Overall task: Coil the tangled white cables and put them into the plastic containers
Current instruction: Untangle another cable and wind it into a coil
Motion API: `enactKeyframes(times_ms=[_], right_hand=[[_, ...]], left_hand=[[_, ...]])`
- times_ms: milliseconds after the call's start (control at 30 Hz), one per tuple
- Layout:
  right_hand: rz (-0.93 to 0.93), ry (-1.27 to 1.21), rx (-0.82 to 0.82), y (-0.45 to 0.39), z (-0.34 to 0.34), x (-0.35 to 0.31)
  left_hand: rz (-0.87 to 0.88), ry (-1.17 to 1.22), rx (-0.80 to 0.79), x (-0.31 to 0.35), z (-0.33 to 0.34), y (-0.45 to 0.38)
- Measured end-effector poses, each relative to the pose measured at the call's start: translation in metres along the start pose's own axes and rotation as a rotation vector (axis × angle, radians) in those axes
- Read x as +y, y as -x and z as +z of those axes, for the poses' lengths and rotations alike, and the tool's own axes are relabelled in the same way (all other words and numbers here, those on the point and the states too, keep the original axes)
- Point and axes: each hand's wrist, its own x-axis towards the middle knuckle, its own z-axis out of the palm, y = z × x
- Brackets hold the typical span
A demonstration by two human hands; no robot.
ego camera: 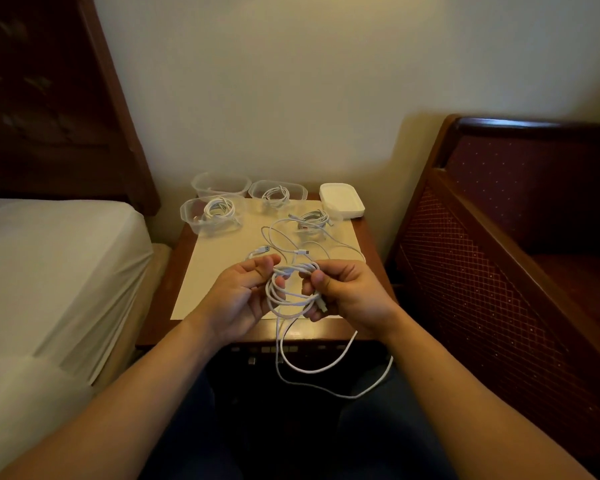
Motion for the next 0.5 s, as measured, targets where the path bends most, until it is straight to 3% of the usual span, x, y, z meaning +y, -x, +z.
enactKeyframes(times_ms=[133, 233, 333, 500], right_hand=[[0.077, 0.183, 0.081, -0.027, -0.006, -0.001], [0.141, 0.184, 0.087, -0.047, -0.007, -0.006], [0.135, 0.155, 0.041, -0.063, -0.012, -0.010], [0.075, -0.101, -0.049, -0.088, -0.012, -0.004]], left_hand=[[0.084, -0.266, 0.107, 0.015, -0.010, -0.022], [0.086, -0.320, 0.128, 0.022, -0.019, -0.037], [0.027, -0.187, 0.103, 0.028, -0.024, -0.051], [-0.099, 0.151, 0.016, 0.035, -0.022, -0.075]])
